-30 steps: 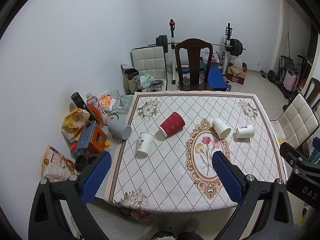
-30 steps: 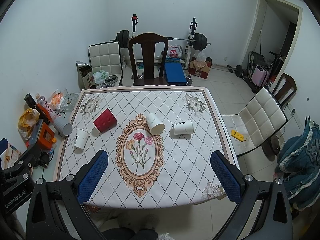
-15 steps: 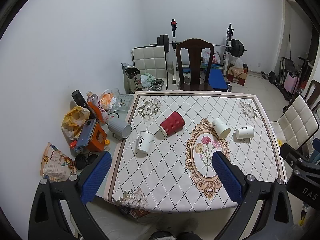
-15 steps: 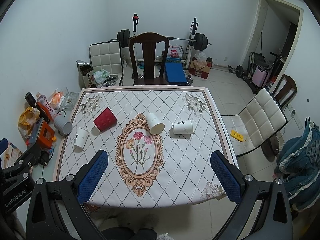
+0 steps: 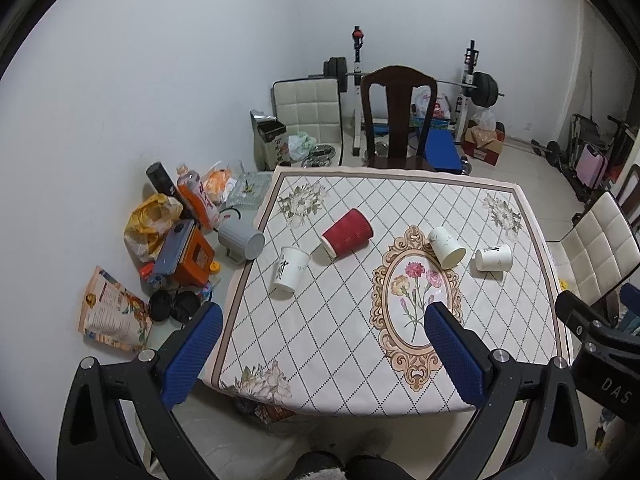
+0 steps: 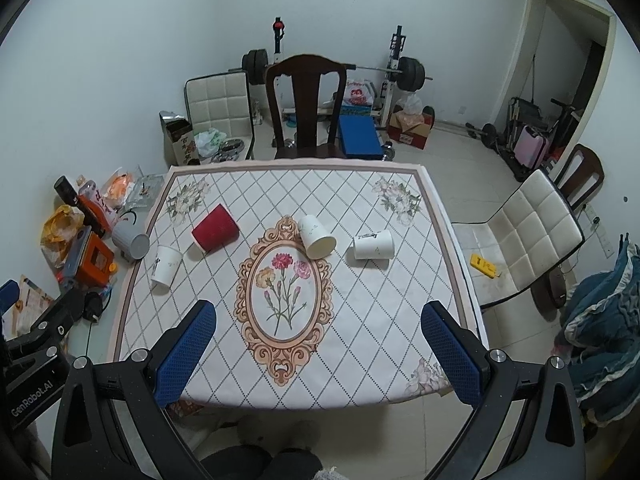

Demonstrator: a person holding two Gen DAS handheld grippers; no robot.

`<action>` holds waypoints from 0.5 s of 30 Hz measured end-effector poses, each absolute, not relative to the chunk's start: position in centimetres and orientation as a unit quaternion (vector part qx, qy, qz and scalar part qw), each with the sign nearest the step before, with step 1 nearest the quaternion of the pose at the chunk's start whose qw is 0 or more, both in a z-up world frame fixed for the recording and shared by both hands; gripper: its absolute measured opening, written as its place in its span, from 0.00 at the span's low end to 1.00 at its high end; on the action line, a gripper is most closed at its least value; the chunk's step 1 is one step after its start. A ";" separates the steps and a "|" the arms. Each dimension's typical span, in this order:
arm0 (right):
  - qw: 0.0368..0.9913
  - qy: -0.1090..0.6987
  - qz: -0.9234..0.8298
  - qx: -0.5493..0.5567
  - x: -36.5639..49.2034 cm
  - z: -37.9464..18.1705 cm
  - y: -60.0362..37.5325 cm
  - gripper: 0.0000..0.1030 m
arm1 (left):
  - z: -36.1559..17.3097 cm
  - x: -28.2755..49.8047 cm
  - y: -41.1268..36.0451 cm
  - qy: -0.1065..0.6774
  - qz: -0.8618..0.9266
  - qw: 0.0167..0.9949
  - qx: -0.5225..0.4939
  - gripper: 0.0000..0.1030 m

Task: Flip cup upright
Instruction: 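Move the left gripper to the grey ribbed mug lying on its side and grasp it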

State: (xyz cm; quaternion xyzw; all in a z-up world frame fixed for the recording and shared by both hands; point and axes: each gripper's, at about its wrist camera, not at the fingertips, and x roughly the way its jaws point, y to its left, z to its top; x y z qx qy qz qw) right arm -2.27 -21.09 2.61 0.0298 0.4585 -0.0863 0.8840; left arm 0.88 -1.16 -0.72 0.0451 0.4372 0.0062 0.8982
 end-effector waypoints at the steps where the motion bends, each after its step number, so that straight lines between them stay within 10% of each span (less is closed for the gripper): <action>1: 0.883 0.462 -0.082 0.030 -2.0 2.3 -21.2 1.00 | -1.0 1.1 -1.2 0.440 0.012 0.897 0.043 1.00; 15: 0.839 0.541 -0.058 0.015 6.2 -7.2 -18.9 1.00 | -9.2 8.6 4.5 0.509 0.094 0.855 0.022 1.00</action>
